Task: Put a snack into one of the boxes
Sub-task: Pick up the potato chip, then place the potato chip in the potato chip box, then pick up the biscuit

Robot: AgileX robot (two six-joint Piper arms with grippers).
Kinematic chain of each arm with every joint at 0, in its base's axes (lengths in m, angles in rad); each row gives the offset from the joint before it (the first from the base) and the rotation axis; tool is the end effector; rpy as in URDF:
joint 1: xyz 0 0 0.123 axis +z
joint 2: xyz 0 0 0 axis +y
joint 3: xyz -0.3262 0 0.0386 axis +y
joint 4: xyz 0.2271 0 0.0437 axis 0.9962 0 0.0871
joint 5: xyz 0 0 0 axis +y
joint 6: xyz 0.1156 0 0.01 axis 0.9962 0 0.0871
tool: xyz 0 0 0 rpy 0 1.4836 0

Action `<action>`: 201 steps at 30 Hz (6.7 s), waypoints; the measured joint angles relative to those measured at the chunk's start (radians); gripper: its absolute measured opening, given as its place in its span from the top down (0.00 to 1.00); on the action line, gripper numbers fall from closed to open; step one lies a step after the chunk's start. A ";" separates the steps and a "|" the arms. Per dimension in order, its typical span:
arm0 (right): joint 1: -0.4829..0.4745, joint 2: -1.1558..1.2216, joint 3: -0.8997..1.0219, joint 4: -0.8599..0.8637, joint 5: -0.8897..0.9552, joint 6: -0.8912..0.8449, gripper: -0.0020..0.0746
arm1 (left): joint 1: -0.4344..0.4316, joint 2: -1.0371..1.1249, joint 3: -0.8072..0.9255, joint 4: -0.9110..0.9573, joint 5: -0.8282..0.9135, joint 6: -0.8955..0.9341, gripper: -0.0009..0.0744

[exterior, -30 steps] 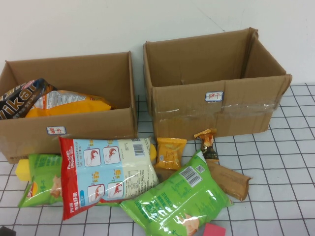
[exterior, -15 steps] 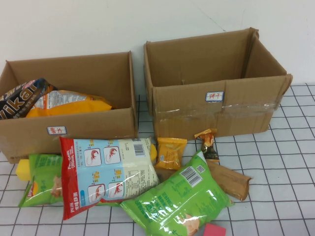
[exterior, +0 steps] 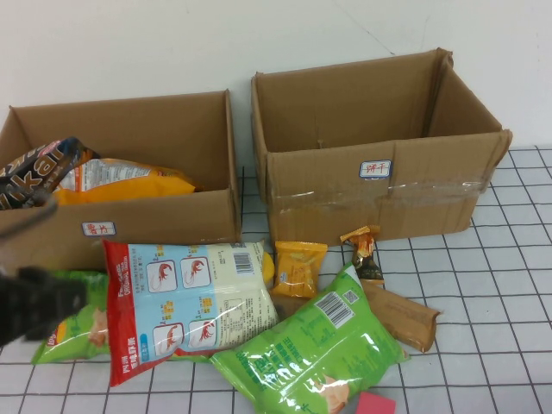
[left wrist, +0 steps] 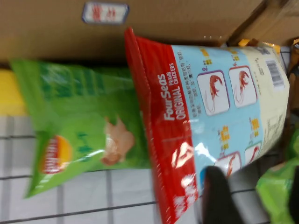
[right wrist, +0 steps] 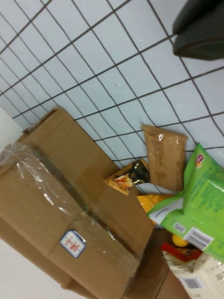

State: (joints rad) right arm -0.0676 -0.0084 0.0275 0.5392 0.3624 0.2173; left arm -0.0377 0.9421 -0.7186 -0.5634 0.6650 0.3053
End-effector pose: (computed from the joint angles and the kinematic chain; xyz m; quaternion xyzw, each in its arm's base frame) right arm 0.0134 0.0203 0.1703 0.2522 0.7459 0.2665 0.5559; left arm 0.1511 -0.0440 0.3294 0.0156 0.9009 -0.1908 0.3895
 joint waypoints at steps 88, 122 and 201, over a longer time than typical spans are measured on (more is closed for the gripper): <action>0.000 0.000 0.000 0.033 0.021 -0.075 0.97 | 0.000 0.214 -0.222 -1.116 -0.086 1.067 0.91; 0.000 0.000 0.000 0.043 0.020 -0.106 0.97 | 0.001 0.948 -0.890 -1.146 -0.422 1.321 0.21; 0.630 1.770 -1.254 -0.811 0.045 0.116 0.26 | 0.013 -0.738 0.465 -0.361 -0.393 0.479 0.99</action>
State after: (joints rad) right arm 0.5621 1.7614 -1.2267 -0.2717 0.4077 0.3334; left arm -0.0250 0.2036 -0.2531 -0.9246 0.2719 0.7845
